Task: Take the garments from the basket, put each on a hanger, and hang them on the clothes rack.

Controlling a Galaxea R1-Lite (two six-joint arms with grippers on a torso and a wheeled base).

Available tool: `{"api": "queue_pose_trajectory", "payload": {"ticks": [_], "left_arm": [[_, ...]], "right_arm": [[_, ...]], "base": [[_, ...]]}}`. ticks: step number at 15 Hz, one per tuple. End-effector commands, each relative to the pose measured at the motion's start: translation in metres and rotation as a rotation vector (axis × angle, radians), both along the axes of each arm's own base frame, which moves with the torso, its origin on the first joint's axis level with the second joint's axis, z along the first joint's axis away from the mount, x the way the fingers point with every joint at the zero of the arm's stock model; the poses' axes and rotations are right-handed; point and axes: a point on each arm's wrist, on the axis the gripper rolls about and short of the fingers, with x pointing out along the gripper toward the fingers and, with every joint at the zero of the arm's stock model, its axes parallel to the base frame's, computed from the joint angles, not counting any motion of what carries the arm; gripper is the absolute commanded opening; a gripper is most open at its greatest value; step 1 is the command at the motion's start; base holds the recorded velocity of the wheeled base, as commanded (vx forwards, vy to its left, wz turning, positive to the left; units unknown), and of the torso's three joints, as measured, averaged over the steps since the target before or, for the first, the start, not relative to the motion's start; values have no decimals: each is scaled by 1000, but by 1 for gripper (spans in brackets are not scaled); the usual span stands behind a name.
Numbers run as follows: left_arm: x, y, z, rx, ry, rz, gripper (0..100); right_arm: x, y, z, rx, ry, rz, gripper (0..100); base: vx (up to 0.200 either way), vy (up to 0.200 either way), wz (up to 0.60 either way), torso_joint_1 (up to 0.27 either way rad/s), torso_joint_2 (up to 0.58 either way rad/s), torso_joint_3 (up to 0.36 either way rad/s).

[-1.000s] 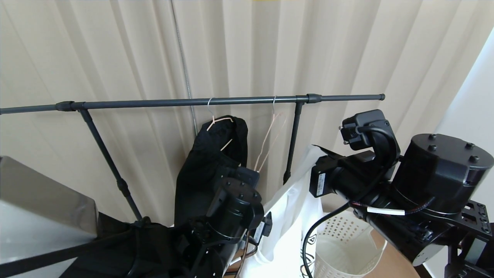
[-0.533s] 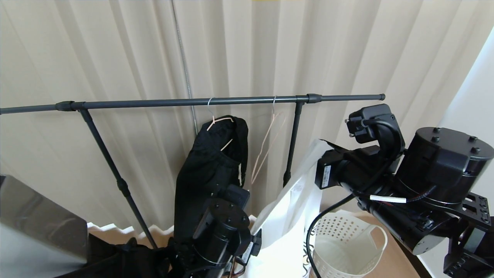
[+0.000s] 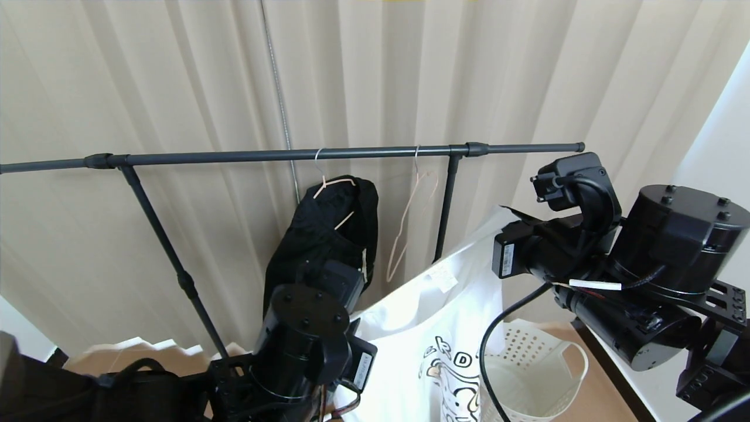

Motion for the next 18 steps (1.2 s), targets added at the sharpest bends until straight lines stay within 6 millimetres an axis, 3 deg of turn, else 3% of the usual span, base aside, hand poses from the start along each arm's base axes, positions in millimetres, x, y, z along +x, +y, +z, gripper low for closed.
{"api": "queue_pose_trajectory", "payload": {"ticks": [1,5,8,11,13,18], "left_arm": [[6,13,34,-61,-92,28,0],[11,30,91,-98,-184,66,0],[12,33,115,-98,-189,76,0],[5,47,121,-106,-199,98,0],[11,57,122,-104,-203,139,0],[22,48,122,-75,-211,119,0]], "right_arm": [[-6,-4,6,-22,-15,5,0],[-29,0,17,-41,-3,70,0],[-27,11,45,-103,-96,84,0],[-16,23,37,-37,-60,68,0],[-15,23,45,-16,-79,55,0],[-22,16,43,-31,-68,55,0]], "base": [[0,0,0,0,0,0],[0,0,0,0,0,0],[0,0,0,0,0,0],[0,0,0,0,0,0],[0,0,0,0,0,0],[0,0,0,0,0,0]]}}
